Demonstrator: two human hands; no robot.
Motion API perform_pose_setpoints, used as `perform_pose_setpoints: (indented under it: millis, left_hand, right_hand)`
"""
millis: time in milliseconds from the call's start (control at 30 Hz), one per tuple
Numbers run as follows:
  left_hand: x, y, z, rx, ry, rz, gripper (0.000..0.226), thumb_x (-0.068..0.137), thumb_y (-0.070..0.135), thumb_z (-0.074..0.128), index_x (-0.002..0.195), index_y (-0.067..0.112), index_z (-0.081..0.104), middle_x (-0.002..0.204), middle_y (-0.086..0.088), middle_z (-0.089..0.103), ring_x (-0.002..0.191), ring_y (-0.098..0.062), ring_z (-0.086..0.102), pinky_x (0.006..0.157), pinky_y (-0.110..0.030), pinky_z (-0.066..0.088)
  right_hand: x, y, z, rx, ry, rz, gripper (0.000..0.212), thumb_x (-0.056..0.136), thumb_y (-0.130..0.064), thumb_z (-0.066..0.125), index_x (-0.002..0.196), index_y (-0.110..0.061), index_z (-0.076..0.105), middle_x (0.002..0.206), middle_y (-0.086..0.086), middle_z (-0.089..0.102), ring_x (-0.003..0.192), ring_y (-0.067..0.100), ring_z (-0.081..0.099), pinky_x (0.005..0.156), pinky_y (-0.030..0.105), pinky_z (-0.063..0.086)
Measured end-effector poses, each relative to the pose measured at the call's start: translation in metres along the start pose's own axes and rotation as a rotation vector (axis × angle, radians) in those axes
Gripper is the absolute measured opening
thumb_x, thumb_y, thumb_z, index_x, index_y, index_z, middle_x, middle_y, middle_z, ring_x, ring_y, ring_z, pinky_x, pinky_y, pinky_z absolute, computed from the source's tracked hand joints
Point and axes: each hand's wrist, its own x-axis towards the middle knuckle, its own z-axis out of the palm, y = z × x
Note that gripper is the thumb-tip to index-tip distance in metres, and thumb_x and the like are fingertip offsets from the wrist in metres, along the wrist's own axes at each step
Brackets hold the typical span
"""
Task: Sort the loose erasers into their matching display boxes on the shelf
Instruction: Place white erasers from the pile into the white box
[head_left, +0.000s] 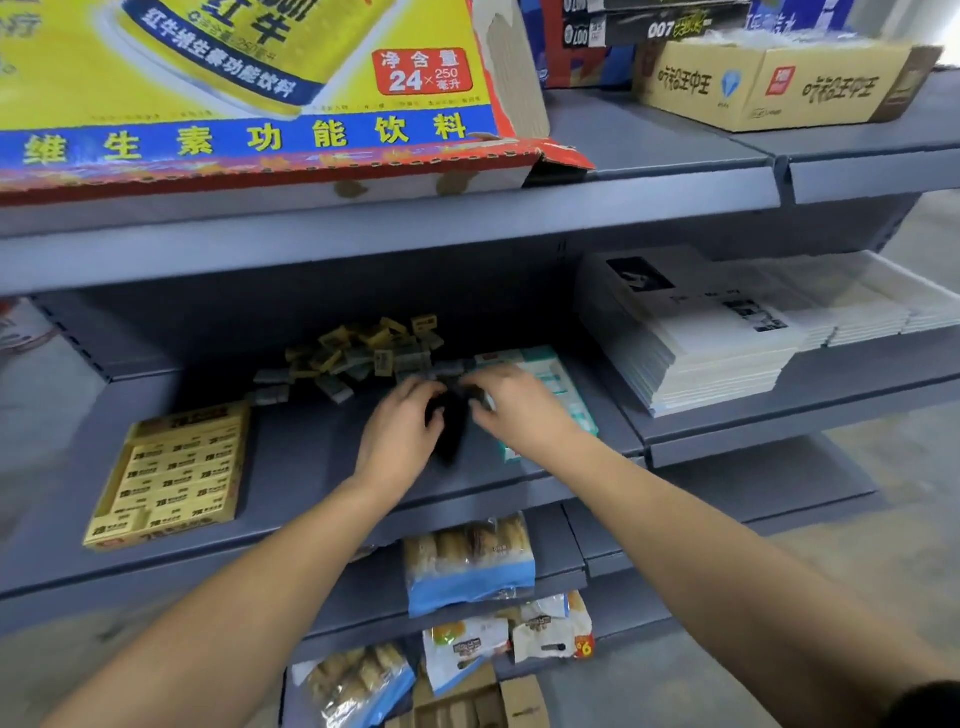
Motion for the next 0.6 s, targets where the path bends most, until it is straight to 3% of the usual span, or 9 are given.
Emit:
perform_pose_setpoints:
  millis: [333,600]
  left_hand:
    - [-0.033,-0.089,-0.075,0.086,0.096,-0.13,0.031,0.088,0.001,0.058,0.117,0.012,0.063,0.113,-0.006,0.061,0.102,-0.025,0.059,0.084,-0.039,0.051]
    - [-0.03,-0.13,-0.102,0.084,0.066,-0.119,0.031,0.089,0.001,0.056,0.117,0.011,0.063,0.118,-0.006,0.06,0.105,-0.025,0.059,0.088,-0.037,0.049]
  right_hand:
    - [0.059,-0.081,0.083,0.033,-0.12,-0.085,0.023,0.09,-0.017,0.056,0.108,-0.017,0.07,0.107,0.006,0.067,0.093,0.028,0.063,0.072,0.04,0.053]
    - [0.101,-0.105,0.118,-0.12,-0.191,0.101,0.039,0.097,-0.039,0.047,0.132,-0.025,0.056,0.12,0.007,0.065,0.105,0.029,0.06,0.078,0.037,0.053]
